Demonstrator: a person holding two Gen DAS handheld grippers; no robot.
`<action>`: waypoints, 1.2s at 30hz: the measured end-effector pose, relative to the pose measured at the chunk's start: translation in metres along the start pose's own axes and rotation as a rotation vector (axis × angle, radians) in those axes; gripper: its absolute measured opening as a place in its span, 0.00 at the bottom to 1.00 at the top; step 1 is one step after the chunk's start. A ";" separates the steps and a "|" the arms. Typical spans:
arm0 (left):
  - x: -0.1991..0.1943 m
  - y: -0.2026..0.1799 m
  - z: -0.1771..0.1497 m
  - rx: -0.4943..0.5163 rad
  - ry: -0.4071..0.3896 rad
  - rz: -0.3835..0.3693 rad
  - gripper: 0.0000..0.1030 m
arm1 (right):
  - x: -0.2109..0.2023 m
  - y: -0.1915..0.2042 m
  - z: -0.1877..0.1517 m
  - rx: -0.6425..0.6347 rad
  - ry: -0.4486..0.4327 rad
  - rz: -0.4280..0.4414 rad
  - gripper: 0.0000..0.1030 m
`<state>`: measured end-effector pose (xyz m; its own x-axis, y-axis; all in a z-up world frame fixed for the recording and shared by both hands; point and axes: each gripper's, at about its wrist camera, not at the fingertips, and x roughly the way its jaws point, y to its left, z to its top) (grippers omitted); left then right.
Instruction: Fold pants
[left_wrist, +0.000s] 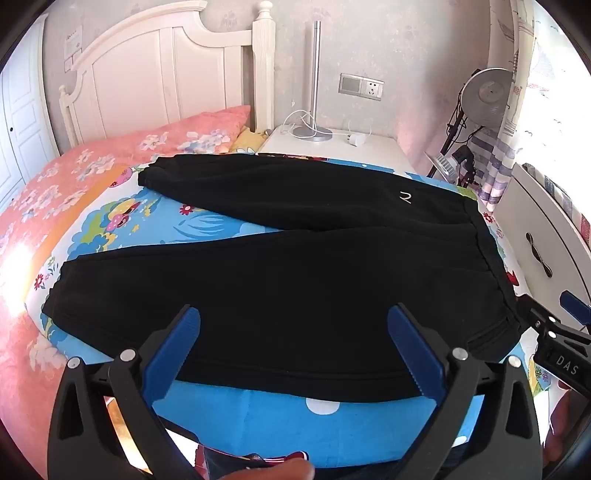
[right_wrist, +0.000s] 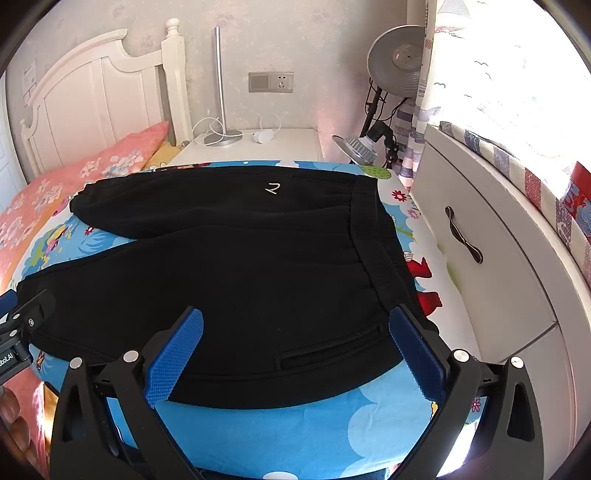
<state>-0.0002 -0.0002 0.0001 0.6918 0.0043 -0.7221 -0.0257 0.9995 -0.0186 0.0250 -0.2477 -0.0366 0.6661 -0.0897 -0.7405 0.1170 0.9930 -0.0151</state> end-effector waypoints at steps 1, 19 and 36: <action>0.000 0.000 0.000 -0.001 0.000 0.000 0.99 | 0.000 0.000 0.000 0.000 -0.003 0.000 0.95; 0.003 0.003 -0.001 -0.008 0.000 -0.008 0.99 | 0.000 -0.001 0.000 0.006 -0.002 0.005 0.95; -0.001 0.000 0.001 -0.006 -0.001 -0.008 0.99 | -0.002 -0.001 0.002 0.006 -0.006 0.007 0.95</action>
<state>-0.0002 -0.0003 0.0014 0.6926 -0.0039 -0.7213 -0.0239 0.9993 -0.0284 0.0250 -0.2490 -0.0331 0.6712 -0.0828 -0.7366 0.1168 0.9931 -0.0053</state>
